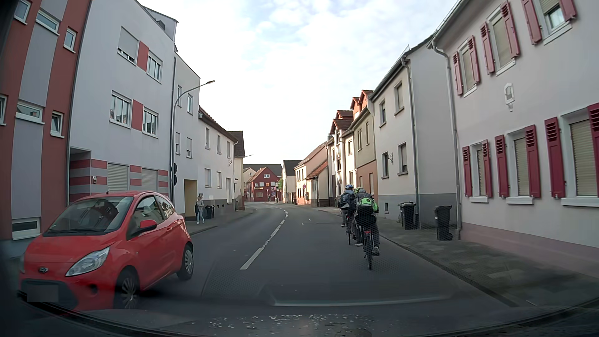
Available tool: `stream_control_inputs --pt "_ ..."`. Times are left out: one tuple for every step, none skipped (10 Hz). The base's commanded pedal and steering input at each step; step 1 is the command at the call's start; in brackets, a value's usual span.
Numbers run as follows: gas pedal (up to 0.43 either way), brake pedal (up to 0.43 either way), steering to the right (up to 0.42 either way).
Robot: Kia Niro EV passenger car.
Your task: Follow the waypoints while adhering to traffic rules and regulations
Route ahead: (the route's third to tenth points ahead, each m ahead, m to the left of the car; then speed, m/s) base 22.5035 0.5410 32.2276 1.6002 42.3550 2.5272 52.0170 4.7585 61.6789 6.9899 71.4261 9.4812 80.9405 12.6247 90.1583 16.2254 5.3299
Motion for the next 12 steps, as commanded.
stream_control_inputs --pt "0.0 0.0 -0.02" --pt "0.0 0.0 -0.02" --pt "0.0 0.0 -0.016" --pt "0.008 0.0 -0.015" --pt "0.008 0.0 -0.015" --pt "0.008 0.0 -0.015" --pt "0.008 0.0 -0.015" --pt "0.02 0.0 -0.015" --pt "0.02 0.0 -0.015" --pt "0.02 0.0 -0.015" --pt "0.039 0.0 -0.015" --pt "0.039 0.0 -0.015"
